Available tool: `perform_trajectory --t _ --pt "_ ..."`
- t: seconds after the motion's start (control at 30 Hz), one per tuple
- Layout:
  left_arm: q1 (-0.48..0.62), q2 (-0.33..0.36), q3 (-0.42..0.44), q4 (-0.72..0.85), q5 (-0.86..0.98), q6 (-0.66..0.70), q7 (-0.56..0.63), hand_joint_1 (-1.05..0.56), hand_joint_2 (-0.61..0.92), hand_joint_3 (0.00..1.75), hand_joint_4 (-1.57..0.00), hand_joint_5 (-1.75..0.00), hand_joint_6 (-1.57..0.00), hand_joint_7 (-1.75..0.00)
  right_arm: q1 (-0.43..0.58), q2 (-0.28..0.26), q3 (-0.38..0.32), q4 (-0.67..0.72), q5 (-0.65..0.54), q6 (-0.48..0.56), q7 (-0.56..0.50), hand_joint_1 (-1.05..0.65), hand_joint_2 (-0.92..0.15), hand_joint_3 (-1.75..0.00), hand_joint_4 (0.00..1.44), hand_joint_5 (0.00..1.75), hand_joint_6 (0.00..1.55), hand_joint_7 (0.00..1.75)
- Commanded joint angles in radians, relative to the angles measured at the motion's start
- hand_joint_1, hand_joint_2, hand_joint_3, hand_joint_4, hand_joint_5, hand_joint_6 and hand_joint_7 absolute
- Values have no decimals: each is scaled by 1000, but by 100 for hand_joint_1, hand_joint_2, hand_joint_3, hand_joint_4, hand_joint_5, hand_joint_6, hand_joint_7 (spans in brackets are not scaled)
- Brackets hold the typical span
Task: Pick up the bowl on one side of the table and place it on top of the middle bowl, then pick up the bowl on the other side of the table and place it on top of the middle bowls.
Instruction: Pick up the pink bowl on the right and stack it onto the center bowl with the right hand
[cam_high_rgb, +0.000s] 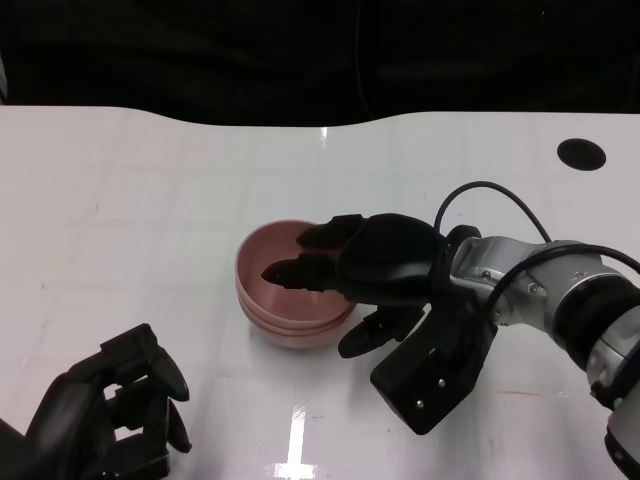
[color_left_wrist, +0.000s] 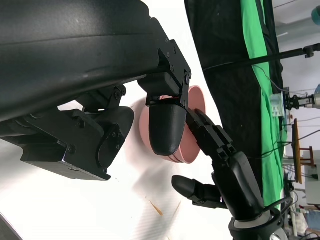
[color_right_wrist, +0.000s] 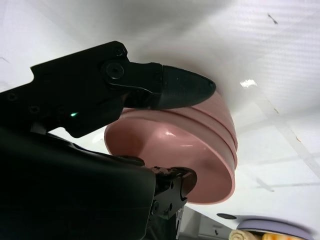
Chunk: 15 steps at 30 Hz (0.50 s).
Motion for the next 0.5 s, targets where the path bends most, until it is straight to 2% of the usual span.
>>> perform_trajectory --t 0.03,0.2,0.3,0.5 --pt "4 5 4 -12 -15 10 1 36 81 119 -80 -175 -63 -175 -4 -21 9 -10 -9 8 -34 -105 -92 -78 0 0 0 0" --pt "4 6 4 -13 -19 13 2 37 81 119 -81 -175 -63 -175 12 -37 -4 -19 8 4 -55 -104 -92 -77 0 0 0 0" --pt "3 8 5 -15 -18 22 5 37 84 114 -80 -175 -62 -175 31 -59 -43 -34 55 -24 -42 -97 -92 -64 0 0 0 0" --pt "-3 18 13 -7 -13 24 7 38 84 112 -80 -175 -62 -175 92 -138 -131 -116 162 -104 15 -93 -92 -57 0 0 3 1"
